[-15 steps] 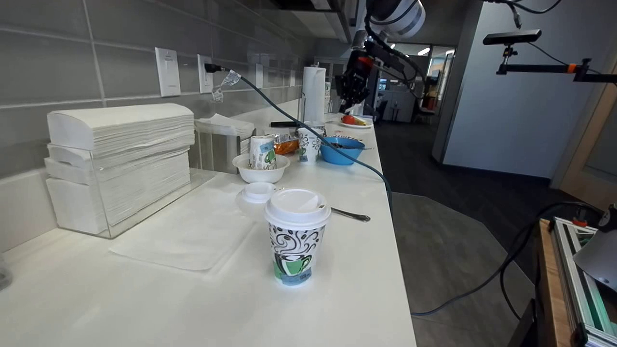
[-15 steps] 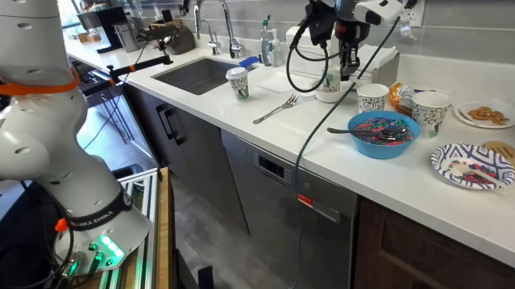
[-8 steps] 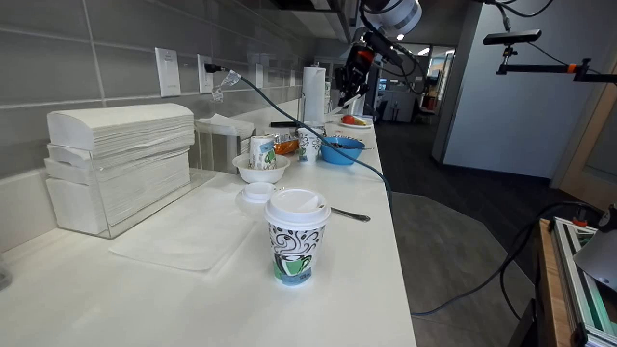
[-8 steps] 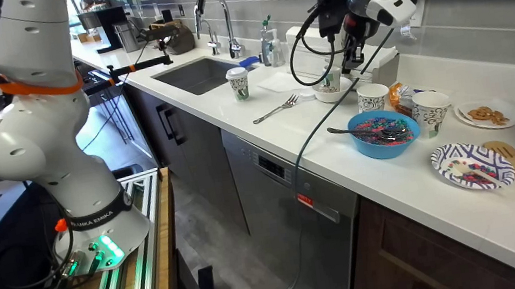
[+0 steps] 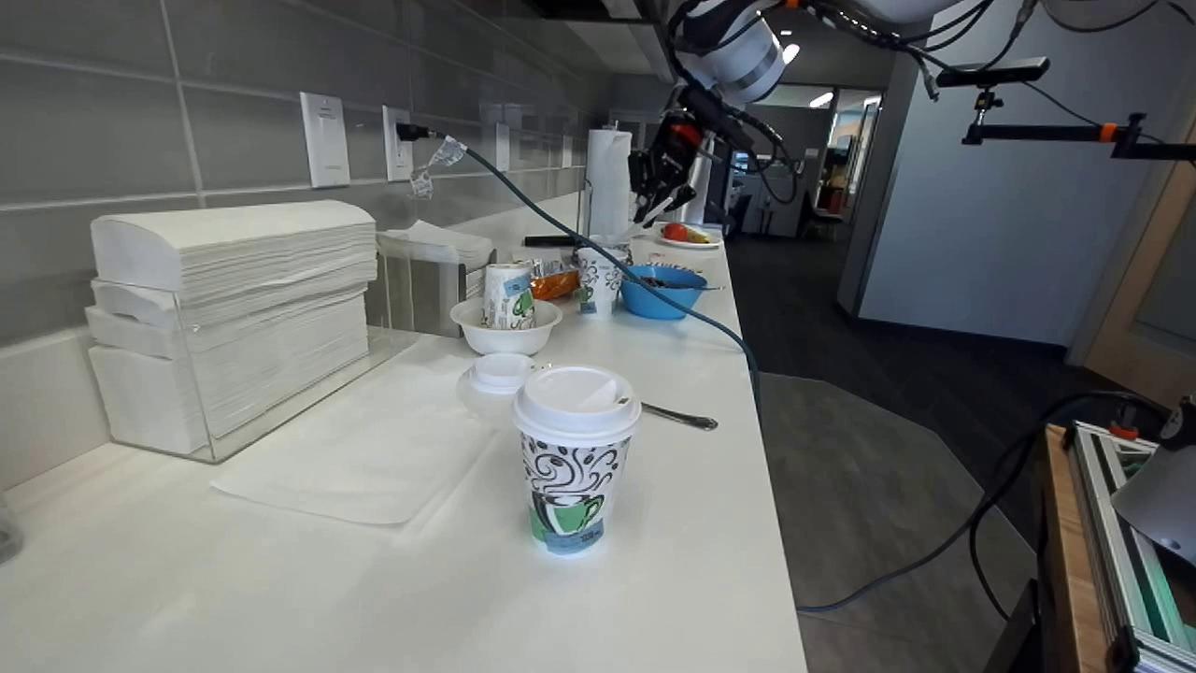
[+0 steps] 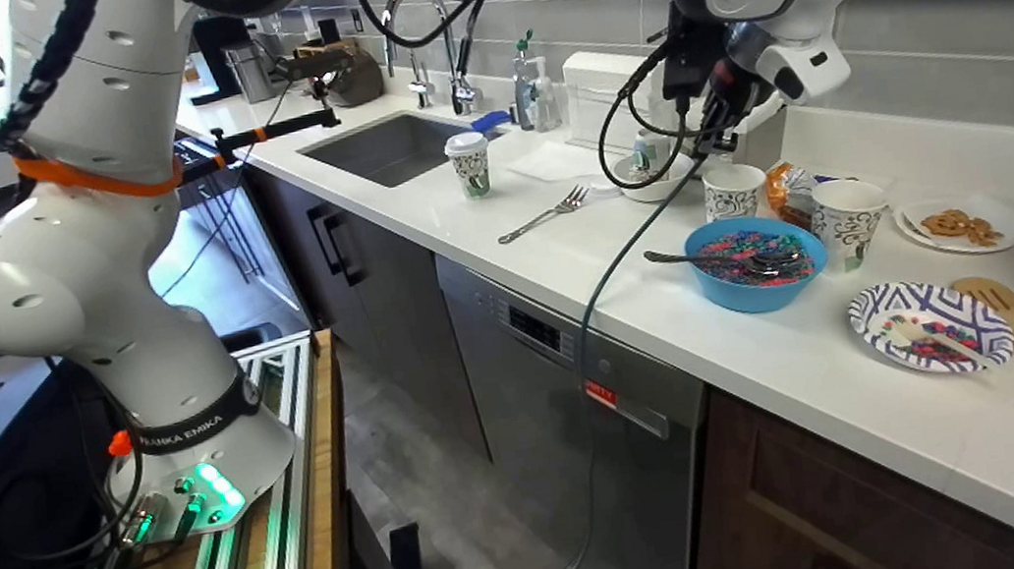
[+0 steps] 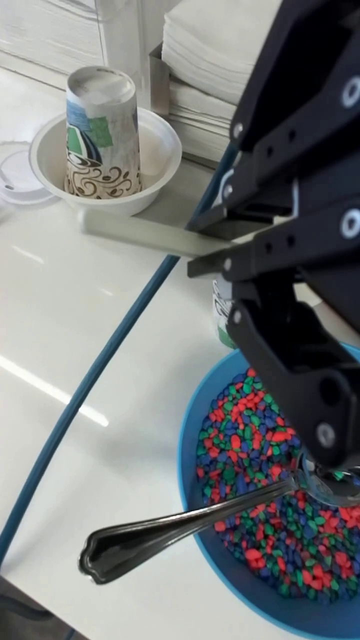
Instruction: Use the white knife to place some cereal from the blue bowl into the black and white bowl then put the knife in the second coffee cup from the right.
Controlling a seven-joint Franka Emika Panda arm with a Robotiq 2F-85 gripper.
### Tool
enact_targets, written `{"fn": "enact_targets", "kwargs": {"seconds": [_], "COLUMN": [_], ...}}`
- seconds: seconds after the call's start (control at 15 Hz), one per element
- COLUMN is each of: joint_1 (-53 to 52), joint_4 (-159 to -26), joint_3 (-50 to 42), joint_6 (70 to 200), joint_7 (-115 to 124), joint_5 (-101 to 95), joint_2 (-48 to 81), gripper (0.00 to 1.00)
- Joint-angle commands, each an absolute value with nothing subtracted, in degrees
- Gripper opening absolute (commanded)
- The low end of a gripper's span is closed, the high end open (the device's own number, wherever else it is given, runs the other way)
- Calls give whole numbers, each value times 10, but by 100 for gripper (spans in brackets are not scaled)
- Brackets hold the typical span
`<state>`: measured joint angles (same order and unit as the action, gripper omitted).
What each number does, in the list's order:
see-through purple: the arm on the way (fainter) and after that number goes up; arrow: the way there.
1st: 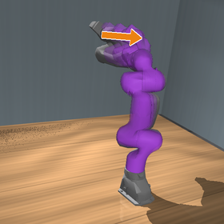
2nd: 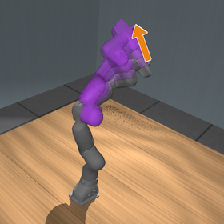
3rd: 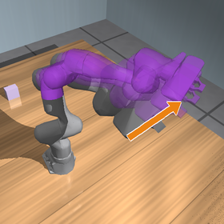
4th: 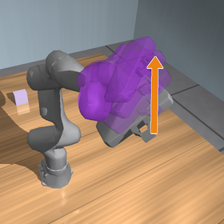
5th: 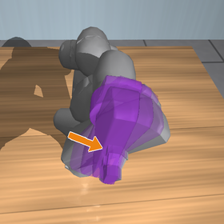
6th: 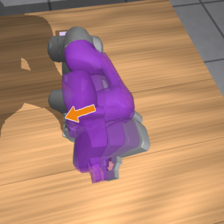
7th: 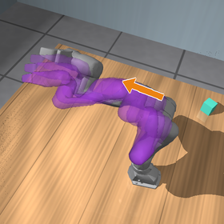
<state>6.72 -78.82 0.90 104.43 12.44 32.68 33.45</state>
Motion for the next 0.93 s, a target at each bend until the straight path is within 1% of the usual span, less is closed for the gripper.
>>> {"fn": "enact_targets", "kwargs": {"seconds": [0.0,0.4,0.87], "joint_1": [76,75,79], "joint_4": [-707,-637,-586], "joint_3": [20,24,22], "joint_6": [1002,991,968], "joint_7": [165,233,295], "joint_5": [356,374,381], "joint_2": [395,450,491], "gripper": [3,3,3]}}
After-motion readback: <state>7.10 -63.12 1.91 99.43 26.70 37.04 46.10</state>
